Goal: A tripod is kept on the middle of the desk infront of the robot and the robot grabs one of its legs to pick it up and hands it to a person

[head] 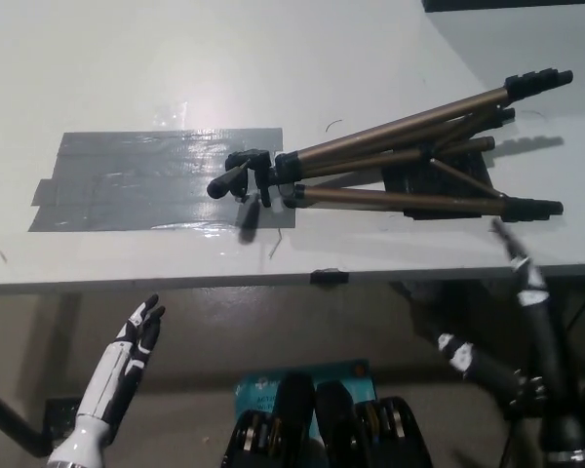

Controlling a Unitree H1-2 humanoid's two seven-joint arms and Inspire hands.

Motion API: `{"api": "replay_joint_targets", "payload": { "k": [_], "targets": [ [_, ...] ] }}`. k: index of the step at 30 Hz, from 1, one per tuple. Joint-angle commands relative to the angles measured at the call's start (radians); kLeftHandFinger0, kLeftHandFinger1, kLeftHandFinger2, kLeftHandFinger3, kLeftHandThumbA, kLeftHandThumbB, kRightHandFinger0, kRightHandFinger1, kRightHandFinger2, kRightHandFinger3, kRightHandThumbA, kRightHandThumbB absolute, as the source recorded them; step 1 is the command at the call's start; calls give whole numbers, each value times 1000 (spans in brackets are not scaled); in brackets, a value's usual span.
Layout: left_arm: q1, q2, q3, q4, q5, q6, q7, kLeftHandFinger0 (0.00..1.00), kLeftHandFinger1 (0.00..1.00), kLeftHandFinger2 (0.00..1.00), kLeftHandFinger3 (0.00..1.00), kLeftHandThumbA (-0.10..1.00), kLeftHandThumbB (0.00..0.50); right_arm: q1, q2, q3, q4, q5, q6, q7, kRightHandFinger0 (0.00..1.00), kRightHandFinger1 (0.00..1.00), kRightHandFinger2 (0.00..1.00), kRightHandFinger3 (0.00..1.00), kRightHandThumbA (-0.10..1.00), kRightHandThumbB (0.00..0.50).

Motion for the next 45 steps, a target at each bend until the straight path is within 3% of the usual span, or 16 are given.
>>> {"api": "replay_joint_targets", "payload": {
  "k": [1, 2, 8, 10, 13, 16, 17, 23, 31, 35, 39, 45],
  "targets": [
    [24, 16, -15, -33, -3, -69, -26, 1000, 1000, 1000, 1000, 1000, 261, -144, -74, -40, -139, -75, 108, 95, 1000, 1000, 1000, 1000, 994, 336],
    [27, 22, -22, -35, 2, -67, -35, 1000, 1000, 1000, 1000, 1000, 280, -193, -95, -42, -140, -88, 164, 136, 1000, 1000, 1000, 1000, 1000, 365],
    [38, 44, -49, -32, -36, -87, -93, 1000, 1000, 1000, 1000, 1000, 322, -376, -180, -4, -33, -96, 310, 263, 1000, 1000, 1000, 1000, 1000, 394],
    [36, 48, -53, -21, -39, -104, -99, 1000, 1000, 1000, 1000, 1000, 331, -415, -193, 8, 4, -106, 333, 284, 1000, 1000, 1000, 1000, 1000, 388],
    [35, 58, -65, -18, -28, -110, -104, 1000, 1000, 1000, 1000, 1000, 387, -526, -229, 45, 124, -127, 382, 338, 1000, 1000, 1000, 1000, 1000, 379],
    [38, 62, -69, -35, -19, -84, -109, 1000, 1000, 1000, 1000, 1000, 409, -622, -255, 83, 265, -151, 395, 360, 1000, 1000, 1000, 1000, 1000, 394],
    [39, 63, -70, -39, -18, -76, -111, 1000, 1000, 1000, 1000, 1000, 417, -658, -261, 100, 326, -164, 394, 360, 1000, 1000, 1000, 1000, 1000, 419],
    [40, 64, -73, -41, 7, -70, -107, 1000, 1000, 1000, 1000, 1000, 401, -817, -260, 197, 607, -230, 407, 348, 1000, 1000, 1000, 1000, 1000, 431],
    [24, 64, -75, -29, 29, -89, -100, 1000, 1000, 1000, 1000, 1000, 368, -947, -232, 283, 881, -261, 339, 285, 1000, 1000, 1000, 1000, 1000, 469],
    [21, 61, -72, -34, 40, -77, -94, 1000, 1000, 1000, 1000, 1000, 378, -971, -216, 318, 931, -272, 342, 288, 1000, 1000, 1000, 1000, 1000, 438],
    [17, 60, -73, -29, 59, -92, -86, 1000, 1000, 1000, 1000, 1000, 374, -996, -192, 343, 985, -282, 345, 266, 1000, 1000, 1000, 1000, 1000, 466],
    [10, 59, -68, -22, 61, -106, -84, 1000, 1000, 1000, 1000, 1000, 352, -1020, -177, 348, 1000, -281, 332, 251, 1000, 1000, 1000, 1000, 1000, 459]
  ]
}}
